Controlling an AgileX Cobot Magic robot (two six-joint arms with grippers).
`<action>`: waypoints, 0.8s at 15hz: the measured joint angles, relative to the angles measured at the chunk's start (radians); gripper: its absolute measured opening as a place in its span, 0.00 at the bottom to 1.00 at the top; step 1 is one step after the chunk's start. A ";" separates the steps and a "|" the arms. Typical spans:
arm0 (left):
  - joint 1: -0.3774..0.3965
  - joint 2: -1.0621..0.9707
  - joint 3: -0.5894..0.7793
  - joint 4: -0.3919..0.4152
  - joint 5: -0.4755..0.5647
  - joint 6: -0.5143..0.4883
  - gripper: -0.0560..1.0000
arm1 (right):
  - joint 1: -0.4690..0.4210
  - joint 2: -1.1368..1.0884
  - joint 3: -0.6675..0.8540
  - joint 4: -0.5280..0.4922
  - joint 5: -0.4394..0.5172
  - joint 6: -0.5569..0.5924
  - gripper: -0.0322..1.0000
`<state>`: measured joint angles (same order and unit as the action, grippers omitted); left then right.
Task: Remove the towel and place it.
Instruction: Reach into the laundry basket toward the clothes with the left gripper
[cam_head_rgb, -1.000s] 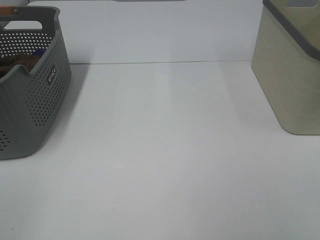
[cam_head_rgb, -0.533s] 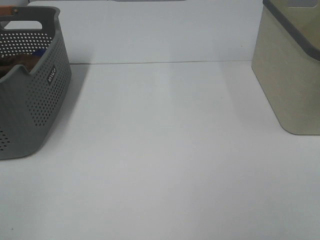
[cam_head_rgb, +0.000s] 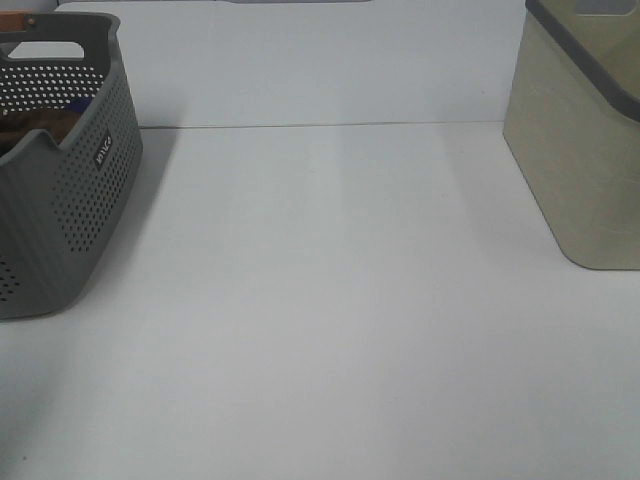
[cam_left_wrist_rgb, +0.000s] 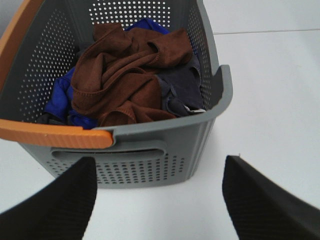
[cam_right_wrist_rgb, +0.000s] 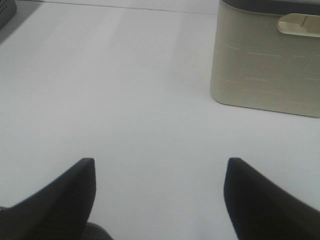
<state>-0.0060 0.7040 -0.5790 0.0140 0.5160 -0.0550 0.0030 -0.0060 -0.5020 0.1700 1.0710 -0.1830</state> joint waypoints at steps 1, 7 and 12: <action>0.000 0.039 -0.021 0.000 -0.010 -0.013 0.70 | 0.000 0.000 0.000 0.000 0.000 0.000 0.70; 0.000 0.537 -0.357 0.000 -0.021 -0.136 0.70 | 0.000 0.000 0.000 0.000 0.000 0.000 0.70; 0.000 0.864 -0.700 0.024 0.094 -0.149 0.70 | 0.000 0.000 0.000 0.000 0.000 0.000 0.70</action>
<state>-0.0060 1.5680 -1.2790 0.0380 0.6100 -0.2040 0.0030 -0.0060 -0.5020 0.1700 1.0710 -0.1830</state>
